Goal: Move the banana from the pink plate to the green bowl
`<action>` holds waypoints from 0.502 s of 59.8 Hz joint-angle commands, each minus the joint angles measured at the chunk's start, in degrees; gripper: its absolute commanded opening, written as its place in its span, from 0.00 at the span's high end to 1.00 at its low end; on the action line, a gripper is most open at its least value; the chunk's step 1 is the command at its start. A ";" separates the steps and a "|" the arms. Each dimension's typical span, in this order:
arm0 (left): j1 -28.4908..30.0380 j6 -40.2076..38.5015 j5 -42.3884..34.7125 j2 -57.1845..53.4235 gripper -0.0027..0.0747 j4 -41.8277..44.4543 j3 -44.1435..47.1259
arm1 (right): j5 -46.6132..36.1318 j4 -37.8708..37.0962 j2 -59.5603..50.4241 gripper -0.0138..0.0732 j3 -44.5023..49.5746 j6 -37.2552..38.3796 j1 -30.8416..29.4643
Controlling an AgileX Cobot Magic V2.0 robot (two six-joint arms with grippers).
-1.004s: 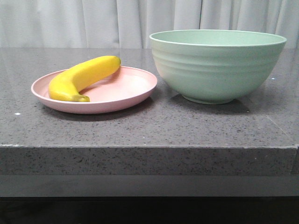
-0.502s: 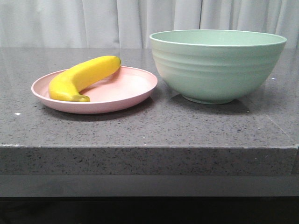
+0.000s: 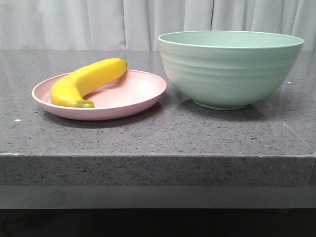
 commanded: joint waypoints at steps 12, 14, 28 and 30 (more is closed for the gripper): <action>0.23 -0.11 2.93 16.50 0.99 -0.57 -23.51 | 3.58 -0.78 10.19 0.92 -22.79 -0.35 -0.29; 0.23 -0.11 3.50 19.24 0.99 -0.57 -25.93 | 3.87 -0.78 11.98 0.92 -24.50 -0.35 -0.29; 0.23 -0.11 4.25 28.32 0.99 -0.82 -32.26 | 5.44 -0.84 21.03 0.92 -32.04 -0.35 -0.29; 0.23 -0.11 4.39 28.41 0.99 -0.82 -32.26 | 5.31 -0.84 21.15 0.92 -32.04 -0.35 -0.29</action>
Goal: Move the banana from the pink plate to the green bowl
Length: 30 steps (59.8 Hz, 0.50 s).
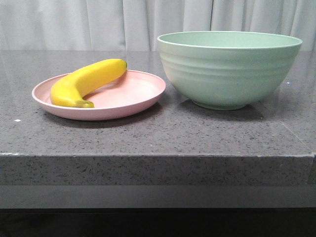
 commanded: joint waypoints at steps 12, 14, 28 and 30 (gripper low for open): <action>0.23 -0.11 -3.10 0.97 0.79 -0.66 -2.13 | -3.48 -0.51 1.64 0.82 -2.48 -0.35 -0.29; 0.23 -0.11 -3.10 0.97 0.68 -0.66 -2.13 | -3.48 -0.51 1.64 0.74 -2.48 -0.35 -0.29; 0.23 -0.11 -2.87 0.97 0.12 -0.66 -2.13 | -3.42 -0.51 1.64 0.27 -2.48 -0.35 -0.29; 0.23 -0.11 -2.87 1.08 0.12 -0.66 -2.13 | -3.42 -0.51 1.64 0.25 -2.48 -0.35 -0.29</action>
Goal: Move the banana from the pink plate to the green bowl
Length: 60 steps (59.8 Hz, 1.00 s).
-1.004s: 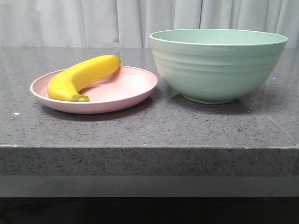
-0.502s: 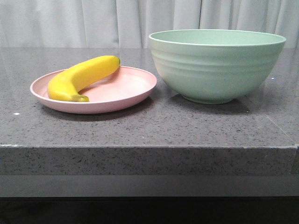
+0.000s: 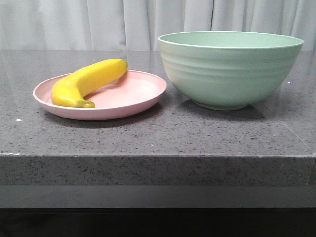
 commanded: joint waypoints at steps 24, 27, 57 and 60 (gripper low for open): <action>-3.17 0.02 4.69 11.90 0.14 -7.01 -9.89 | -4.20 -0.51 0.92 0.24 -1.95 -0.35 -0.29; -4.90 0.08 7.26 15.66 0.14 -6.91 -12.47 | -4.20 -0.51 0.92 0.24 -1.95 -0.35 -0.29; -24.77 0.16 16.25 48.34 0.14 -5.36 -32.76 | -4.20 -0.51 0.92 0.24 -1.95 -0.35 -0.29; -25.82 0.16 16.23 50.57 0.14 -5.10 -33.93 | -4.20 -0.51 0.92 0.24 -1.95 -0.35 -0.29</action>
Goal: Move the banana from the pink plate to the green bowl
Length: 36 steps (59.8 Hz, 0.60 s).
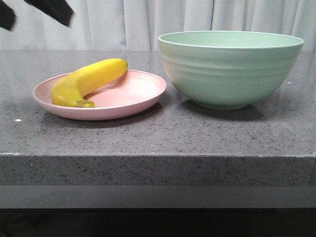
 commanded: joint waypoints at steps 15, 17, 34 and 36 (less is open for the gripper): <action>-3.10 0.16 -2.20 10.54 0.14 0.92 -7.59 | -4.24 -0.40 0.92 0.24 -1.95 -0.35 -0.29; -3.10 0.16 -2.30 11.26 0.14 0.92 -7.70 | -4.19 -0.40 0.92 0.24 -1.95 -0.35 -0.29; -3.10 0.16 -2.16 15.71 0.14 0.92 -8.04 | -3.92 -0.40 0.92 0.24 -1.95 -0.35 -0.29; -3.10 0.16 -2.16 15.74 0.14 0.92 -8.04 | -3.92 -0.40 0.92 0.24 -1.95 -0.35 -0.29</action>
